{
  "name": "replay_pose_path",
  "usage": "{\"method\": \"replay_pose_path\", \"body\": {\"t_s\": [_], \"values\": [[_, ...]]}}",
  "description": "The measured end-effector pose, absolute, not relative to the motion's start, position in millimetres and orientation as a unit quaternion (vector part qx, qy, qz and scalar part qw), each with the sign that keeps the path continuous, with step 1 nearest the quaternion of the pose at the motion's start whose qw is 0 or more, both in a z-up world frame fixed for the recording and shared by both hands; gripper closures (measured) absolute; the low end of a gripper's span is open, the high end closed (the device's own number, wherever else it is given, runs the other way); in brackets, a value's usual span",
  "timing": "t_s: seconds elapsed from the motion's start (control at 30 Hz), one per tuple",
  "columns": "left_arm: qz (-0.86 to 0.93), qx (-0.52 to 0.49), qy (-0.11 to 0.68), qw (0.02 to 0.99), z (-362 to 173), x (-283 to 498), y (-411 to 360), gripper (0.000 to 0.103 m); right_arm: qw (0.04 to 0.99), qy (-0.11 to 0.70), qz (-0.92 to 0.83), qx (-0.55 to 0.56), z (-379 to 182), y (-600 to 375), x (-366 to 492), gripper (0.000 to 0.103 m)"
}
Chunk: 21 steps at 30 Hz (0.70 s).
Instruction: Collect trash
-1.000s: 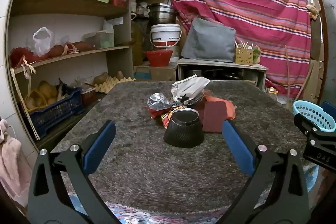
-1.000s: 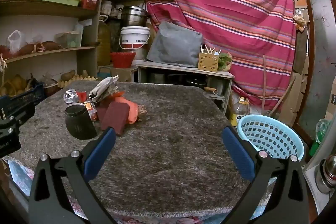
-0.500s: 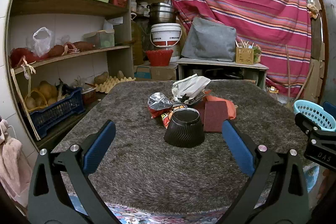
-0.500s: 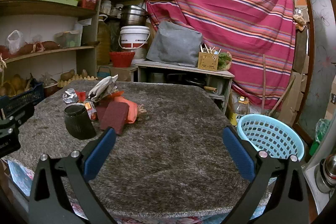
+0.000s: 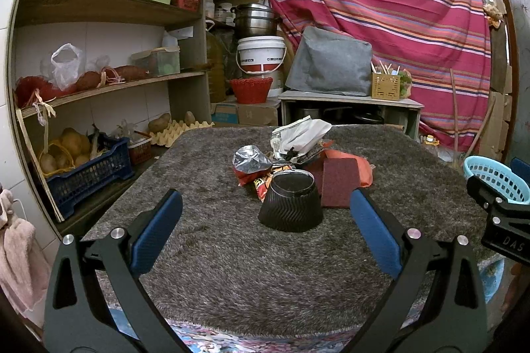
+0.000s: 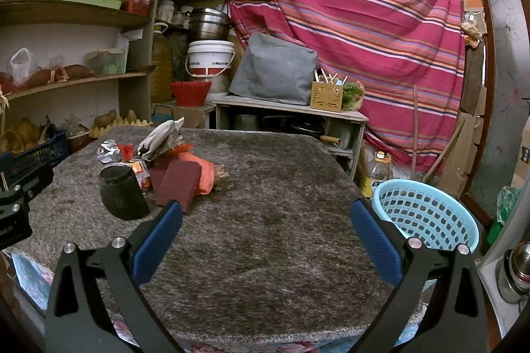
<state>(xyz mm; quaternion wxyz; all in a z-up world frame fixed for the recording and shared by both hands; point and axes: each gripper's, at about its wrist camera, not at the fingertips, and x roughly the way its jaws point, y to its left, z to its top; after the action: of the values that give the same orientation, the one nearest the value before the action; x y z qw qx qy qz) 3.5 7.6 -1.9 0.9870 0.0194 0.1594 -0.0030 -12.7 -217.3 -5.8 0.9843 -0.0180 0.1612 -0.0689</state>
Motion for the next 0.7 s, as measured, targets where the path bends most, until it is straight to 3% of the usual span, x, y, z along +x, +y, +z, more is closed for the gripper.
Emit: {"method": "replay_pose_path", "body": {"t_s": [0.7], "values": [[-0.003,0.020,0.160,0.987,-2.5,4.5,9.2,0.005,0.984,0.163,-0.069,-0.017,-7.1,-218.6,-10.9,0.004]]}}
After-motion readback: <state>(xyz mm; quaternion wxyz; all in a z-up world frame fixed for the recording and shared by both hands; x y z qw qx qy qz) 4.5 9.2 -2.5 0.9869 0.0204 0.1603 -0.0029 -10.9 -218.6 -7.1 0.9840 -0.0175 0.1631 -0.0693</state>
